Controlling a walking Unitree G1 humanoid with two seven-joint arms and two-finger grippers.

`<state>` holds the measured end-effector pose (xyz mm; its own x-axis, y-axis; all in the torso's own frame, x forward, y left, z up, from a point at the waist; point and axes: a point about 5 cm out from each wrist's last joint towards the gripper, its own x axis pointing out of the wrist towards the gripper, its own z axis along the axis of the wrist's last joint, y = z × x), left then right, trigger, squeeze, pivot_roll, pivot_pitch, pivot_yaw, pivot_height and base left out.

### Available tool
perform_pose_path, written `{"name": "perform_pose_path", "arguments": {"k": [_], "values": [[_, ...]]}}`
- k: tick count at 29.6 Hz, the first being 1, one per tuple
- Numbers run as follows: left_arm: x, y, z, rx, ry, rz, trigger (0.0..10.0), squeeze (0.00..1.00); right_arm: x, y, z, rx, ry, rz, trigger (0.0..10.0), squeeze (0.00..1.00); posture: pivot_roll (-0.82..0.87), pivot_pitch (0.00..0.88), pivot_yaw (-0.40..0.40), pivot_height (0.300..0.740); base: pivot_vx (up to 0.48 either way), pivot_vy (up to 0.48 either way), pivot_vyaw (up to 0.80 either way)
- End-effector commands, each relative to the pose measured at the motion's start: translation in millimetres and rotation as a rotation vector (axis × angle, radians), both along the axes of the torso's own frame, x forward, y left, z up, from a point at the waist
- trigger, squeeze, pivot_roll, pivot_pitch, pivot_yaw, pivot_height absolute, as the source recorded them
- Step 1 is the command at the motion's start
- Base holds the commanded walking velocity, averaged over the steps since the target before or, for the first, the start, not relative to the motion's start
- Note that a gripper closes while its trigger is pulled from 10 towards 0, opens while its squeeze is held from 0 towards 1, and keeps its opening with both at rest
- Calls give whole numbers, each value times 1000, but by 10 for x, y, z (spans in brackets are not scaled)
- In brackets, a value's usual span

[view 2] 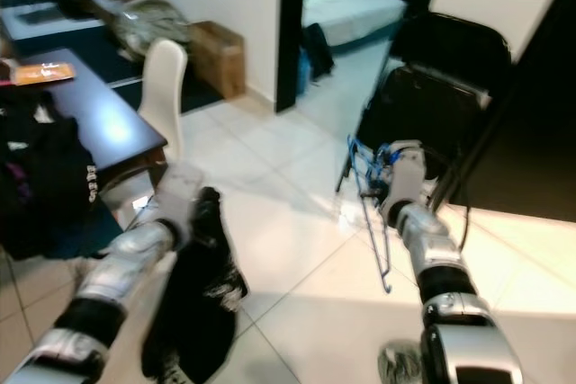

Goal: Hang hanger

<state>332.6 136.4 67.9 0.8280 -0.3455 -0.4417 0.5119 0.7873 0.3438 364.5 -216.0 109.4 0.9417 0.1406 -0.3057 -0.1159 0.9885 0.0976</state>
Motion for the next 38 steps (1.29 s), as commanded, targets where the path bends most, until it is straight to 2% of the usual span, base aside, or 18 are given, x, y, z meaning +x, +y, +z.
{"name": "perform_pose_path", "arguments": {"k": [1,2,4,8,17,18,19,20,22,23,25,26,27,28,30,32,36,38], "values": [[-94,-157,-209,224,53,-208,10000,0,48,15,57,13,4,11,10000,0,-53,0,-64,740,0,0,0],[-194,-232,-356,306,122,-325,10000,0,53,24,53,-10,10,25,10000,0,-60,0,-62,740,0,0,0],[-257,-275,-452,340,178,-407,10000,0,57,24,46,-42,14,40,10000,0,-62,0,-63,740,0,0,0],[-204,-236,-412,290,177,-356,10000,0,59,12,51,-30,10,34,10000,0,-62,0,-68,740,0,0,0],[-154,-252,-388,293,153,-350,10000,0,78,32,61,-42,16,57,10000,0,-51,0,-93,740,0,0,-89],[-94,-212,-328,314,95,-310,10000,0,74,24,56,-38,18,59,10000,0,-52,0,-89,740,0,0,-800],[-94,-212,-328,314,95,-310,10000,0,74,24,56,-38,18,59,10000,0,-52,0,-89,740,0,0,-800],[-11,-141,-212,314,12,-232,10000,0,66,8,49,-32,19,59,10000,0,-56,0,-88,740,0,0,0],[120,20,174,133,-191,32,10000,0,44,-33,43,-15,17,54,10000,0,-55,0,-88,740,0,0,0],[119,78,345,-43,-243,164,10000,0,39,-49,48,-3,13,52,10000,0,-48,0,-92,740,0,0,0],[119,78,345,-43,-243,164,10000,0,39,-49,48,-3,13,52,10000,0,-48,0,-92,740,0,0,0],[71,147,466,-187,-272,259,10000,0,37,-59,53,10,10,48,10000,0,-46,0,-93,740,0,0,0],[-45,261,575,-224,-323,334,10000,0,41,-57,60,15,8,51,10000,0,-25,5,-98,740,0,0,-800],[-45,261,575,-224,-323,334,10000,0,41,-57,60,15,8,51,10000,0,-25,5,-98,740,0,0,-800],[-414,609,643,-254,-391,512,10000,0,56,-19,69,7,6,68,10000,0,-1,11,-102,740,0,0,-800],[-678,820,562,-306,-395,633,10000,0,66,17,73,-4,4,83,10000,0,23,15,-105,740,0,0,-800],[-796,808,557,-362,-422,650,10000,0,71,35,77,-5,1,88,10000,0,17,19,-101,740,0,0,-800],[-914,660,570,-371,-398,615,10000,0,31,48,54,-24,3,116,10000,0,11,16,-96,740,0,0,-800]]}}
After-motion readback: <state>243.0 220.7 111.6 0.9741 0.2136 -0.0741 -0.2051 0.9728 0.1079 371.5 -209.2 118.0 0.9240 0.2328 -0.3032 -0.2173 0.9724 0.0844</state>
